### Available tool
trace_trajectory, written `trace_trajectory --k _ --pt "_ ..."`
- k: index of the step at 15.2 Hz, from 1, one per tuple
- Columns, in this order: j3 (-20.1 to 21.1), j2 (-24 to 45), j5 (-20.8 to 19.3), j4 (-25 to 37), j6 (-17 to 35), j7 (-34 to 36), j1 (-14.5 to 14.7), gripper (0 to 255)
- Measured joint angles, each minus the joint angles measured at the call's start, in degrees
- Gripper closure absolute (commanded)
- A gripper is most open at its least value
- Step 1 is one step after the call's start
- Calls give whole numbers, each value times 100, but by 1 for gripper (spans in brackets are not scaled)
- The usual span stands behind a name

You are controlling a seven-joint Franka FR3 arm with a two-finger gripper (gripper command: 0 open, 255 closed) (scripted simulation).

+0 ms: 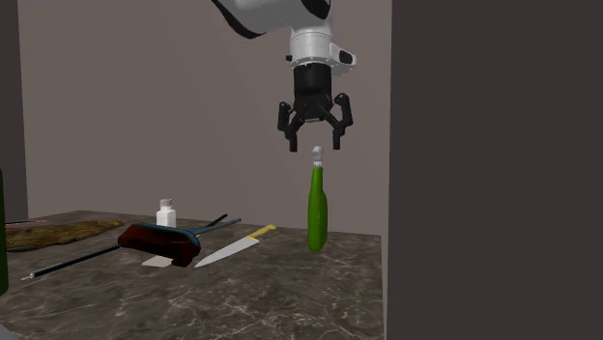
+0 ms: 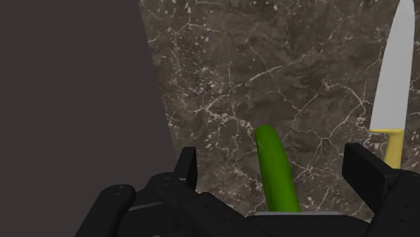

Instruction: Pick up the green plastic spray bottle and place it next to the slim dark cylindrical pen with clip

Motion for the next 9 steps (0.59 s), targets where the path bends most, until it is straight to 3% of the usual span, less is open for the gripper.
trace_trajectory --k 6,9 --pt "107 1502 156 2029 -584 90 105 0" --pt "107 1619 176 2037 -482 75 104 0"
